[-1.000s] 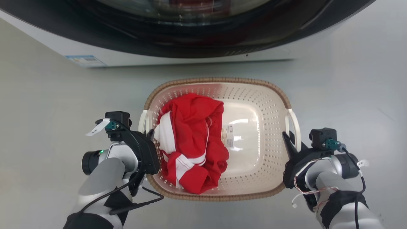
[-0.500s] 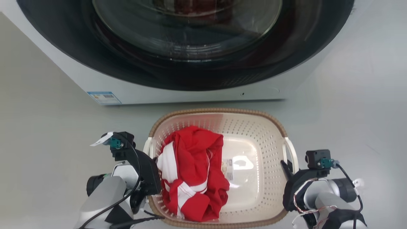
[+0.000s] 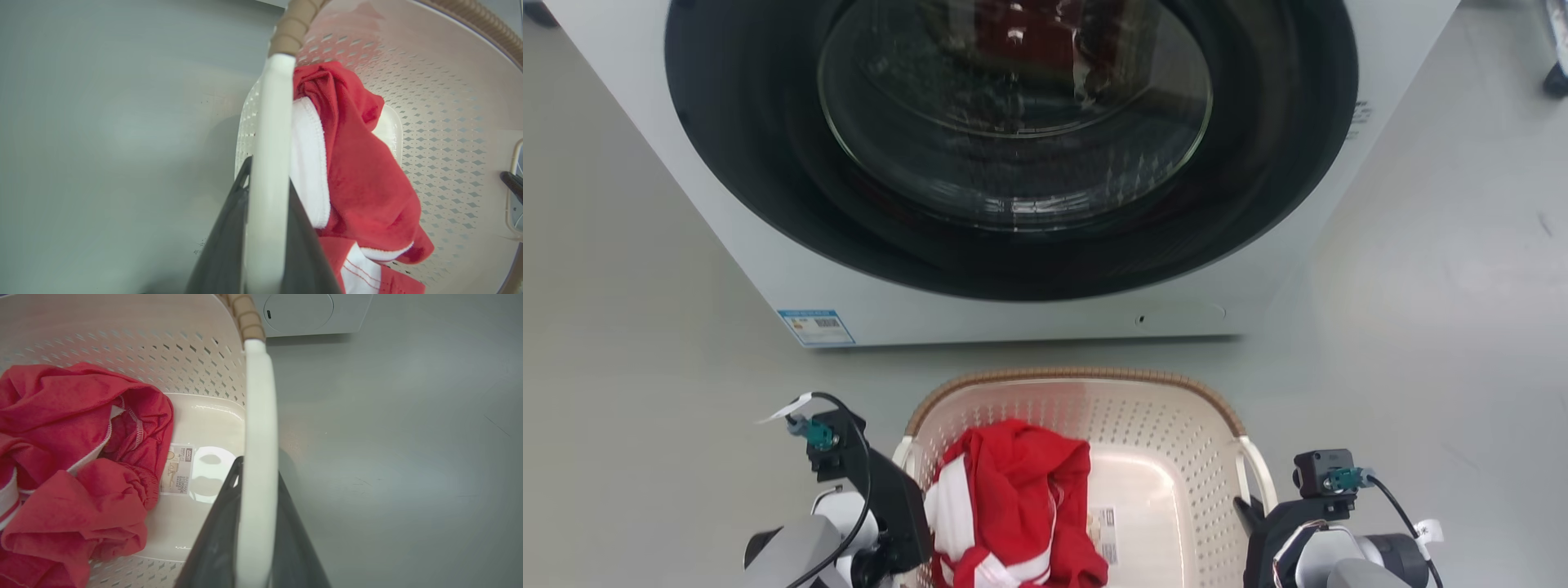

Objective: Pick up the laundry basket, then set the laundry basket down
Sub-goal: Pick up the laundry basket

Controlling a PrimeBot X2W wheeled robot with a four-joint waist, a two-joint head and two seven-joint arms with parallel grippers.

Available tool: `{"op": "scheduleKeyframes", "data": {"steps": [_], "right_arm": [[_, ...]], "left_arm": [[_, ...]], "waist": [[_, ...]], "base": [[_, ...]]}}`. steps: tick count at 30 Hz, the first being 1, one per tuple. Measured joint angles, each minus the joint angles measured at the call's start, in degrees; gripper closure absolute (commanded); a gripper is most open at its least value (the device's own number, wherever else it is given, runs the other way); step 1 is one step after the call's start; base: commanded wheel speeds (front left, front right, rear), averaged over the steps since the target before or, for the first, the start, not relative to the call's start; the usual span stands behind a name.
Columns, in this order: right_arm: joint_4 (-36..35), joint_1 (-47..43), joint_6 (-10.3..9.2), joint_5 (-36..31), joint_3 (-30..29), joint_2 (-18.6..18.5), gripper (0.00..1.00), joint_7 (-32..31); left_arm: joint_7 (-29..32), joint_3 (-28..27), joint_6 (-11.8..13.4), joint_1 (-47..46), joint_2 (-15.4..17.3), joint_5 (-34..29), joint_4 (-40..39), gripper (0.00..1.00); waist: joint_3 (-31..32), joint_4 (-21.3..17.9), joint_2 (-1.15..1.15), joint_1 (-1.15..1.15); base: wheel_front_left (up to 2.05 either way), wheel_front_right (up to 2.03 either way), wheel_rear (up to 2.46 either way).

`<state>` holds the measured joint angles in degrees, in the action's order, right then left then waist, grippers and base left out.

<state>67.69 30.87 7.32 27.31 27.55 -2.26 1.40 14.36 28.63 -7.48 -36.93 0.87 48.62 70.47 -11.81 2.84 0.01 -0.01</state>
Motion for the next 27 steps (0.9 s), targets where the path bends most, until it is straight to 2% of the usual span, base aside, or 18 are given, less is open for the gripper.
{"op": "scheduleKeyframes", "data": {"steps": [14, 27], "right_arm": [[-0.6, -3.5, 0.0, 6.1, 2.3, 0.0, 1.0, -6.0], [-0.5, -5.0, 0.0, 9.0, 3.7, 0.0, 1.0, -9.2]], "left_arm": [[3.2, 1.5, 0.2, 4.5, 0.2, 2.4, 0.9, 1.0], [4.2, 2.3, 1.0, 6.9, 0.3, 5.0, 1.0, 1.0]], "waist": [[7.6, -0.9, 0.0, 0.0], [11.4, -0.7, 0.0, 0.01]], "base": [[0.0, 0.0, 0.0], [0.0, 0.0, 0.0]]}}
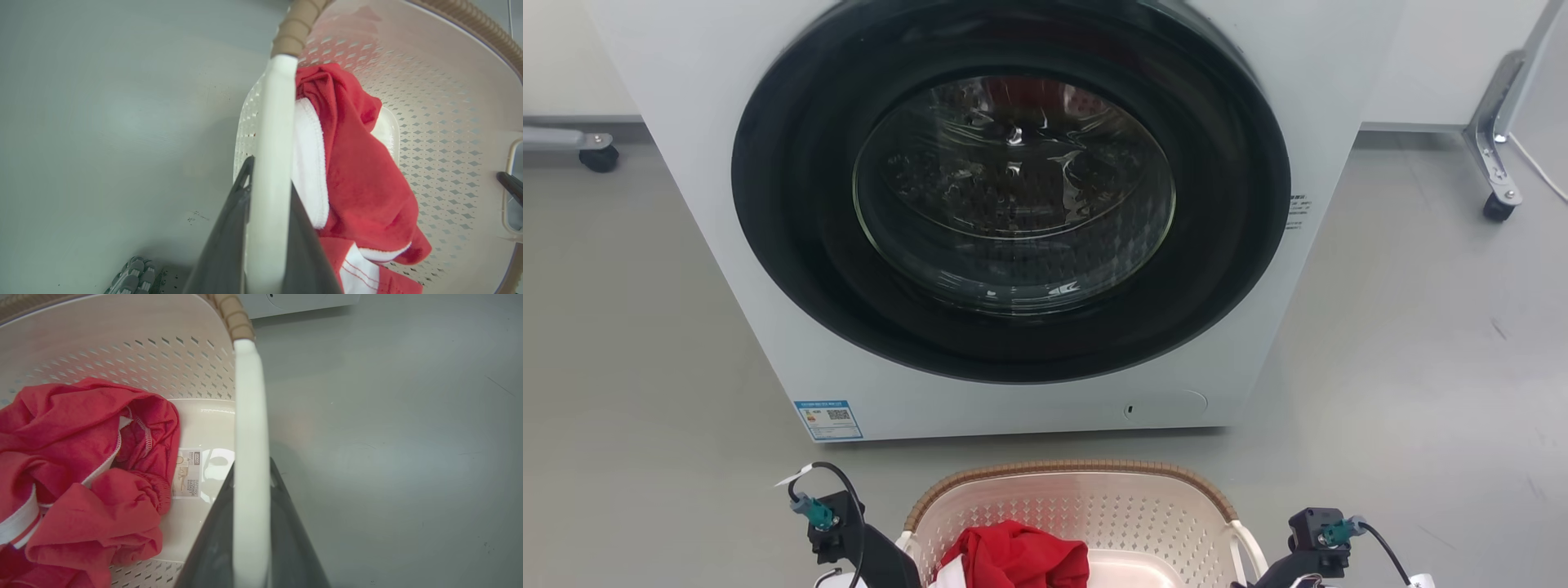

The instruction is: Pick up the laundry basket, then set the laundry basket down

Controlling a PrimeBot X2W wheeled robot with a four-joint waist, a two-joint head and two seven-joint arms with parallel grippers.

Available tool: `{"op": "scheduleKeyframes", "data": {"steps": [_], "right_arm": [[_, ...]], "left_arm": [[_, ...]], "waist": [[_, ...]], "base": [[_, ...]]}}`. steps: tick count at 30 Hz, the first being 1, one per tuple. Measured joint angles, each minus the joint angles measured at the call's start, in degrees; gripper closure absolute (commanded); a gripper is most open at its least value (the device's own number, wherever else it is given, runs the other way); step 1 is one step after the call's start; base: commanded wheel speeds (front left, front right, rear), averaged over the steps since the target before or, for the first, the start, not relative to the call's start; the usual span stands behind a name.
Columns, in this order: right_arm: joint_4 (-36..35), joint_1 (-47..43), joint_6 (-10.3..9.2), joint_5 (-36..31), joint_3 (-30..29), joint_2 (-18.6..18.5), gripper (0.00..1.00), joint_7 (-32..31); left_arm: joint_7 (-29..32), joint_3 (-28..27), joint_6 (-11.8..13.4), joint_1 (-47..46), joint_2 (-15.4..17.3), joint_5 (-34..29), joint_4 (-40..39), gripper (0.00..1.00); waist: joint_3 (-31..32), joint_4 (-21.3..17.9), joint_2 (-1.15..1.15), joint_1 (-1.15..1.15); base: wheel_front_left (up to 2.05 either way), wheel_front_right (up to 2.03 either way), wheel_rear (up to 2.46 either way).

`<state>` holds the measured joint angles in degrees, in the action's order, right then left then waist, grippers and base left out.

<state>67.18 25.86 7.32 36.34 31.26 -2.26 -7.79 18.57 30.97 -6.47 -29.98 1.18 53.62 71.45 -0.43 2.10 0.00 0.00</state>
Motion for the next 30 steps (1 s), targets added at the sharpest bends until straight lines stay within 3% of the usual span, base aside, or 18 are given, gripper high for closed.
{"op": "scheduleKeyframes", "data": {"steps": [30], "right_arm": [[0.2, -0.6, -0.01, 3.9, 2.3, -0.1, 1.0, -2.8]], "left_arm": [[0.0, 2.5, 1.2, 0.8, 0.2, 2.8, -0.1, 1.0]], "waist": [[0.7, 0.1, -0.01, 0.0]], "base": [[0.0, 0.0, 0.0]]}}
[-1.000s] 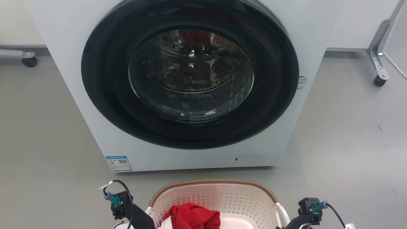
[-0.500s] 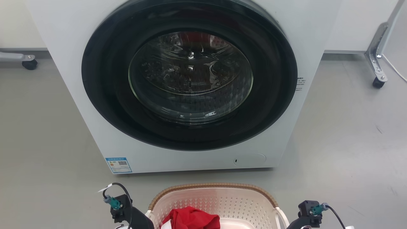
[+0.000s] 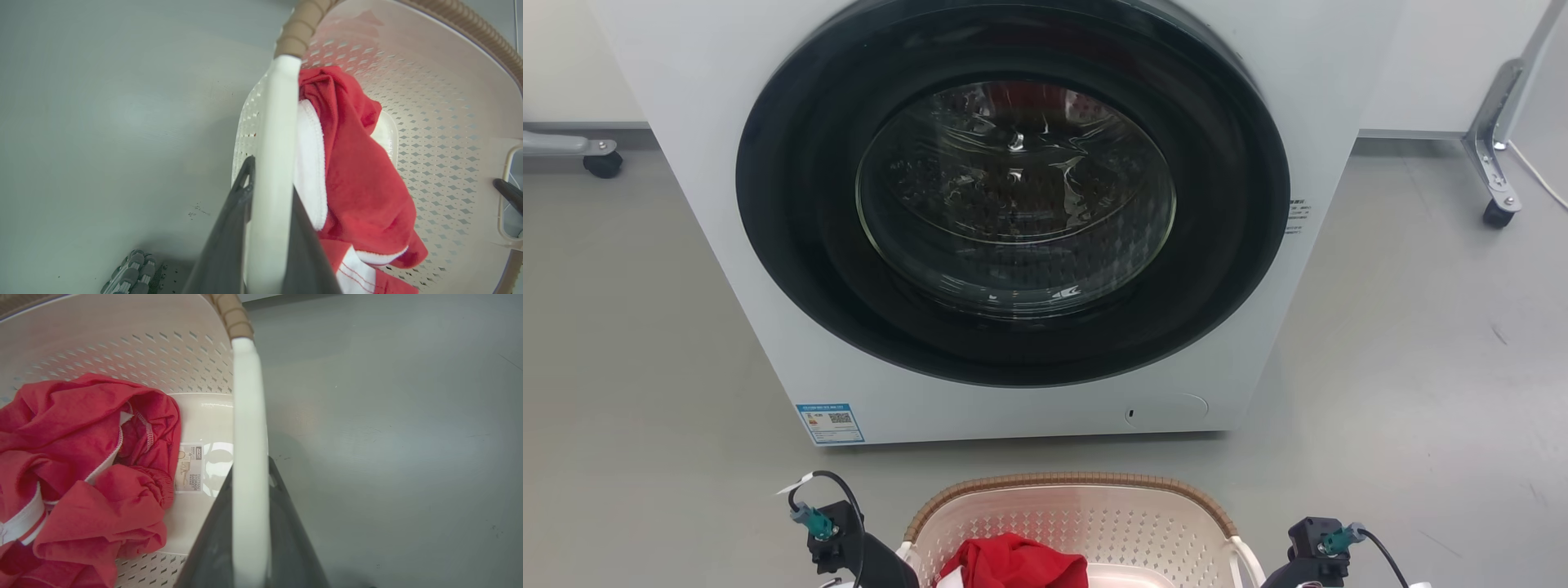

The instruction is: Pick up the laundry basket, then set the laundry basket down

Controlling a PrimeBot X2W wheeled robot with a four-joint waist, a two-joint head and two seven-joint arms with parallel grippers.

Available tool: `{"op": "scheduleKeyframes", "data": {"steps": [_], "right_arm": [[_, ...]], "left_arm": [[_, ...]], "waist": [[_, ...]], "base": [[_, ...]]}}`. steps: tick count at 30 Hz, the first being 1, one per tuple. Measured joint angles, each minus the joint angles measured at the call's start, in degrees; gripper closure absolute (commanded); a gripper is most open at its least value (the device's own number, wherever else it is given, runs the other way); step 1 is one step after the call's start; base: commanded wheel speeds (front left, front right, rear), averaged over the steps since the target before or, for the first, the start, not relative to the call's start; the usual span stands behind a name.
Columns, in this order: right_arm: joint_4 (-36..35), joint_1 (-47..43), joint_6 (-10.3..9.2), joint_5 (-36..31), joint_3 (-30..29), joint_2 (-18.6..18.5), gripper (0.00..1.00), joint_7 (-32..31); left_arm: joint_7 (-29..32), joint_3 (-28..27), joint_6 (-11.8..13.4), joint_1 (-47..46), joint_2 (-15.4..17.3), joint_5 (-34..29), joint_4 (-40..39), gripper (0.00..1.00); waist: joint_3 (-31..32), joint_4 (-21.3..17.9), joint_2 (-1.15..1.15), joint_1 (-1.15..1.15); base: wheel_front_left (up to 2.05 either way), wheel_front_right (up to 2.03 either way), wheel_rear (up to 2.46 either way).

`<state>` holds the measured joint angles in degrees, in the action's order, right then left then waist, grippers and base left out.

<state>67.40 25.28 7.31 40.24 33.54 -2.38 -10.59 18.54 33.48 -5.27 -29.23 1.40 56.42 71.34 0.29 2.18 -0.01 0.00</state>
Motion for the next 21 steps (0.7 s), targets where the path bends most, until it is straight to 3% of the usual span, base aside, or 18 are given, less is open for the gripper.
{"op": "scheduleKeyframes", "data": {"steps": [21], "right_arm": [[0.2, 0.0, 0.0, 2.3, 1.0, 0.0, 1.0, -0.4]], "left_arm": [[-1.0, 1.6, 0.1, 0.0, 0.2, 0.4, 0.0, 1.0]], "waist": [[-0.1, 0.4, 0.0, 0.0]], "base": [[0.0, 0.0, 0.0]]}}
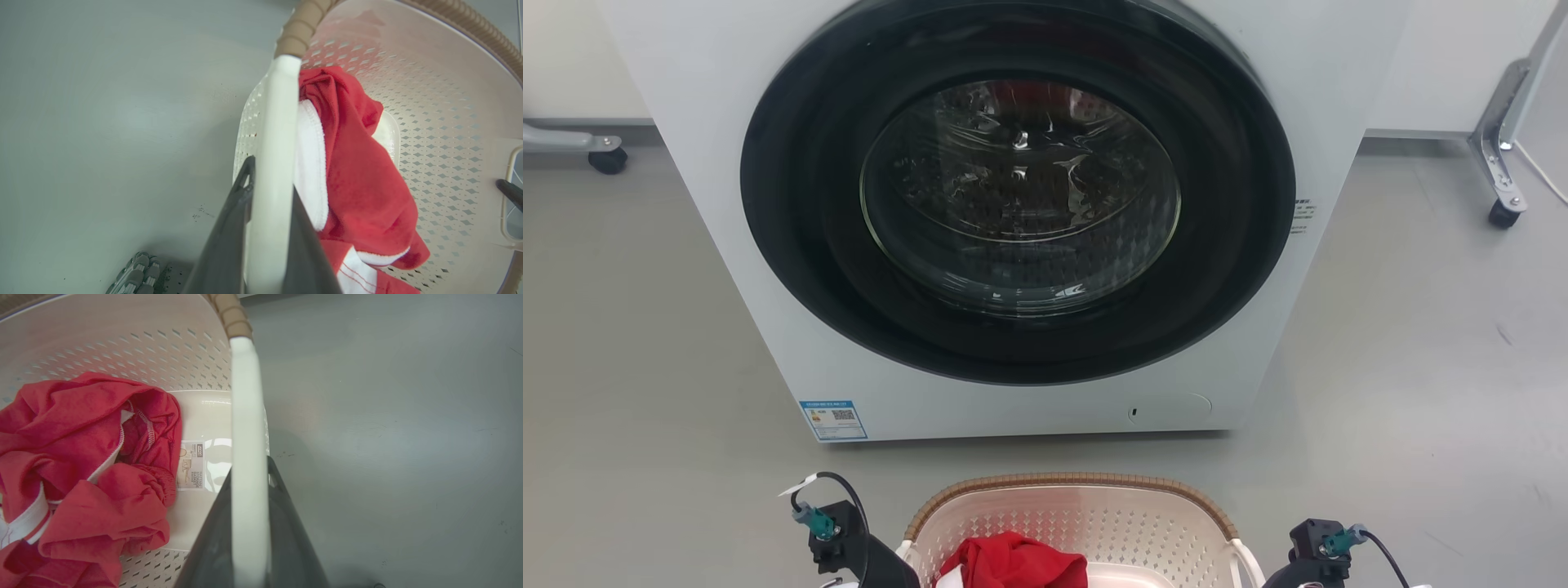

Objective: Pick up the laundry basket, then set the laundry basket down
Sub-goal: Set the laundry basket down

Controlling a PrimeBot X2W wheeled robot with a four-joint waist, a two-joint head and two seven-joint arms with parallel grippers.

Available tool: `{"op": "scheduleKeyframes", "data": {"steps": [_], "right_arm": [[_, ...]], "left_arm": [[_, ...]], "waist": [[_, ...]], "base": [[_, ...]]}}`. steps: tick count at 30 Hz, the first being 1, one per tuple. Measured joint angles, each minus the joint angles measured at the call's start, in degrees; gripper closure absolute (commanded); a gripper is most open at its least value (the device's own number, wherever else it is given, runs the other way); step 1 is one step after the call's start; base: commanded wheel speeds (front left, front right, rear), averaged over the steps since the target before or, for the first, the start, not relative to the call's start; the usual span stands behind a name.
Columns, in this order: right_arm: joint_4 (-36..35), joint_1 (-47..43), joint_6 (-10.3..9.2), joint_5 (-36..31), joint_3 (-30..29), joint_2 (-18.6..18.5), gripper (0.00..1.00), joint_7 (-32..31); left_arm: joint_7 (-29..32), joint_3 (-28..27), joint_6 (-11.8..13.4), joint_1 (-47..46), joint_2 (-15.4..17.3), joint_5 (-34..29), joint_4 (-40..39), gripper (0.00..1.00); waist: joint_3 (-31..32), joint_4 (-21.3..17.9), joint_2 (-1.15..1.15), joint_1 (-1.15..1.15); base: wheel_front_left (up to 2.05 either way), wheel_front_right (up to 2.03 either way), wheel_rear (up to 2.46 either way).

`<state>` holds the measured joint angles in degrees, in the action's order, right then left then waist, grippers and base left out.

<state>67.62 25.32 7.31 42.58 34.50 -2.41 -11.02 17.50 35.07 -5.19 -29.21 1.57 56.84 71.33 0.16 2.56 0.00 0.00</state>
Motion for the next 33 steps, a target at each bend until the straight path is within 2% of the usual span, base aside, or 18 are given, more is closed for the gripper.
{"op": "scheduleKeyframes", "data": {"steps": [10, 22, 33], "right_arm": [[0.2, 1.3, 0.01, 0.3, 0.1, -0.2, 1.0, 1.3], [0.1, 5.9, 0.01, -0.2, -0.1, -1.0, 1.0, 5.1], [-0.5, 9.8, 0.02, -1.7, 0.4, -2.4, 1.0, 9.2]], "left_arm": [[-3.1, 0.4, 0.4, -0.5, 0.0, 0.2, -1.2, 1.0], [-7.4, 1.4, 0.7, -3.7, 0.1, 0.0, -2.5, 1.0], [-10.8, 2.4, 2.3, -6.7, 0.0, 0.0, -4.8, 1.0]], "waist": [[-3.2, 0.0, 0.0, 0.0], [-12.3, -0.3, -0.01, 0.02], [-20.6, -0.5, -0.01, 0.02]], "base": [[0.0, 0.0, 0.0], [0.0, 0.0, 0.0], [0.0, 0.0, 0.0]]}}
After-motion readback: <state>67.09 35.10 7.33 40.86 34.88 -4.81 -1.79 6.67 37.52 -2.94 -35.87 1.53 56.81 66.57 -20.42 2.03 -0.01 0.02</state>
